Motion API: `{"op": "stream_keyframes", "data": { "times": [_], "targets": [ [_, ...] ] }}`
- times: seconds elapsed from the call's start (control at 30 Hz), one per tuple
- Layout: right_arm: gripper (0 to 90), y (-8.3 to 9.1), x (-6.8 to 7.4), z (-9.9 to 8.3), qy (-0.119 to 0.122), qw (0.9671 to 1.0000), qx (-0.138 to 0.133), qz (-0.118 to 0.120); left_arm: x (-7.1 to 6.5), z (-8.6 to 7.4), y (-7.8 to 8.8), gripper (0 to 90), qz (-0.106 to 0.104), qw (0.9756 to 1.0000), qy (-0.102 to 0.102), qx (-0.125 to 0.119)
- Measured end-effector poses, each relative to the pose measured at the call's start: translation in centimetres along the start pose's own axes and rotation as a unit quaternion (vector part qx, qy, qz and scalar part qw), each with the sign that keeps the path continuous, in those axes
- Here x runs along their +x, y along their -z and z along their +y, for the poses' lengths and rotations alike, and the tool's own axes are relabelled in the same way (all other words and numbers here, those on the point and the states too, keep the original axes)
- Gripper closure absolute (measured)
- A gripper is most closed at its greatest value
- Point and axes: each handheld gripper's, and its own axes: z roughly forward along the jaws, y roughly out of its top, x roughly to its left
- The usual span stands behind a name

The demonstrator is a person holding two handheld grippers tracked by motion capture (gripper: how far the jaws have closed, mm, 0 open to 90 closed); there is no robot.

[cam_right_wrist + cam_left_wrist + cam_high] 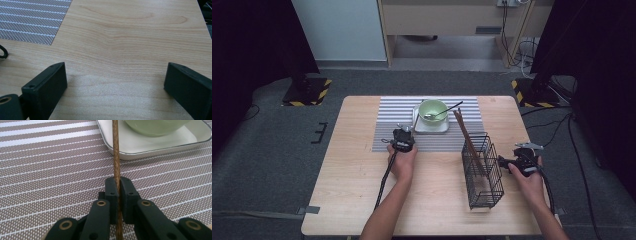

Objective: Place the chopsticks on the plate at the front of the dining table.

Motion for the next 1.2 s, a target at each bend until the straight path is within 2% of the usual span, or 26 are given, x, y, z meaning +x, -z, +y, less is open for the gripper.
{"op": "stream_keyframes", "data": {
  "times": [0.93, 1.2],
  "targets": [
    [4.7, 0.00, 0.01, 0.00, 0.000, 1.0000, 0.000, 0.000, -0.77, 0.14, 0.01, 82.3, -0.013, 0.9999, 0.002, -0.011],
    [4.7, 0.00, 0.00, 0.00, 0.000, 1.0000, 0.000, 0.000, -0.82, 0.10, 0.08, 78.7, -0.014, 0.9996, -0.002, -0.025]
  ]
}}
